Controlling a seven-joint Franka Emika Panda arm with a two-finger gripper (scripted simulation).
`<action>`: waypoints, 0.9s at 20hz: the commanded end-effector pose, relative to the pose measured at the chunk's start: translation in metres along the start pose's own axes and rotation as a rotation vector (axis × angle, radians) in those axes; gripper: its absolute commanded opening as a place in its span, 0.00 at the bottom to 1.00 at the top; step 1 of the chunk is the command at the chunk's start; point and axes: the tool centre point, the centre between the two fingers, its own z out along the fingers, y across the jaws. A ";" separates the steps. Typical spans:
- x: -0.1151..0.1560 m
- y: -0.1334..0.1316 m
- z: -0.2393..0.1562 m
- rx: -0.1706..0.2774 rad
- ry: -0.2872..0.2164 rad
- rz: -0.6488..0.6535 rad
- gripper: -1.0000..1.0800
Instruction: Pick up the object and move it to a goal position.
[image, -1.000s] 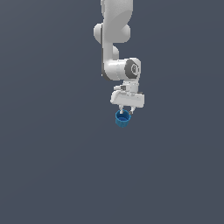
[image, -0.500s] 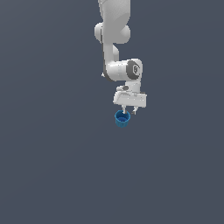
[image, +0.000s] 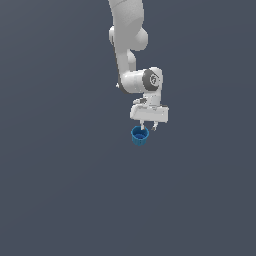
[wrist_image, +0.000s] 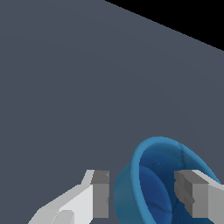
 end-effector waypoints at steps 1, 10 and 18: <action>0.000 0.000 0.004 0.001 0.000 0.209 0.62; -0.002 -0.002 0.027 0.003 0.001 0.208 0.62; -0.001 -0.002 0.027 0.003 0.001 0.210 0.00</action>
